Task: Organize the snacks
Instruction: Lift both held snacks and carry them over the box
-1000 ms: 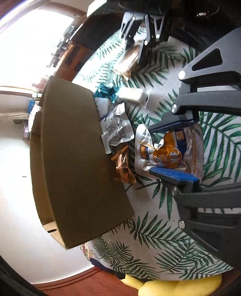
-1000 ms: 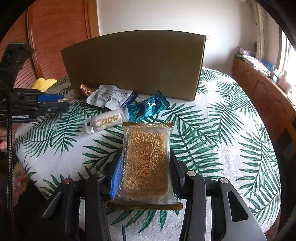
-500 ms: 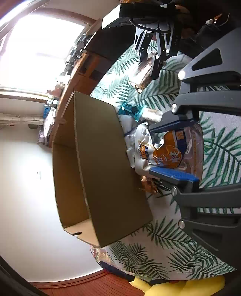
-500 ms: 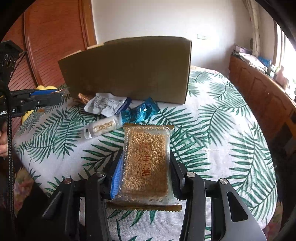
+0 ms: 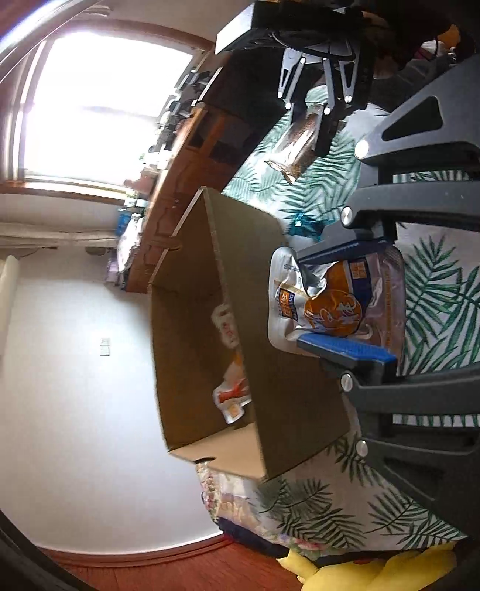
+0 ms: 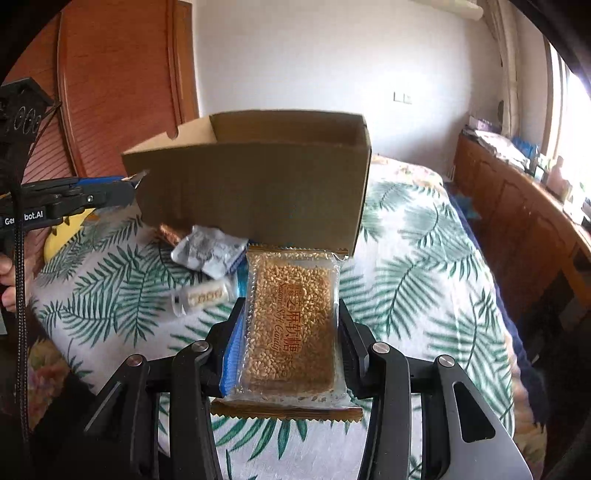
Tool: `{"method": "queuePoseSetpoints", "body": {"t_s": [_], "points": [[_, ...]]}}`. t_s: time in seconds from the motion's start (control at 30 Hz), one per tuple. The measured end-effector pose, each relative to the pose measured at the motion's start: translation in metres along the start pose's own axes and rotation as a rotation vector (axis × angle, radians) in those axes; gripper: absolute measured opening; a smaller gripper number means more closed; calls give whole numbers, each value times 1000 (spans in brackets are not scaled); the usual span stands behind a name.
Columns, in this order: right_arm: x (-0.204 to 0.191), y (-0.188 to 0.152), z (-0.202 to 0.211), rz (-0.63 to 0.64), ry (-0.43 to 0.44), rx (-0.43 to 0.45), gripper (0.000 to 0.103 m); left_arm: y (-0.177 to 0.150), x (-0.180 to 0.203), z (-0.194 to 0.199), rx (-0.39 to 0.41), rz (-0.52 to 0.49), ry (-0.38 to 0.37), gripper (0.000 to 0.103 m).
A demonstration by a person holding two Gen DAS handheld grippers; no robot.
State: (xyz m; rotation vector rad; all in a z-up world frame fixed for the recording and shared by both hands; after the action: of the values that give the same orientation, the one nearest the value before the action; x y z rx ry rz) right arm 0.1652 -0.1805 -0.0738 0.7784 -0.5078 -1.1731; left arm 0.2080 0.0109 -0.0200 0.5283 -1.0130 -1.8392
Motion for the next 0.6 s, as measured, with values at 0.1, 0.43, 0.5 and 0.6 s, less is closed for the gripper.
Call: {"method": "queuePoseSetpoints", "body": {"t_s": [0.1, 0.43, 0.5, 0.6], "points": [[-1, 13, 1, 17, 12, 25, 44, 8, -8, 4, 27, 21, 15, 37], [4, 51, -1, 43, 35, 101, 45, 35, -27, -1, 72, 45, 58, 37], [5, 57, -2, 48, 37, 113, 45, 41, -30, -5, 80, 47, 63, 37], [6, 69, -4, 56, 41, 132, 45, 48, -33, -9, 98, 64, 64, 37]]}}
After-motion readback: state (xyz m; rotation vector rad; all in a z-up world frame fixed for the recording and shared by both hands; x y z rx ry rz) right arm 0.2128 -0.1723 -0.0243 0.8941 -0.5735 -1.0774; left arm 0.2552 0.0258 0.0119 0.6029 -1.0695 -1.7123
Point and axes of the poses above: each gripper's, at about its wrist camera, not at the fingertips, and z roughly against the way its jaws point, x to its right, y to its top, the point moved 6 cm from there along -z, roughly the way its jaws point, and after that the axes turned 5 degrees about -z, right-handed, at the moved point
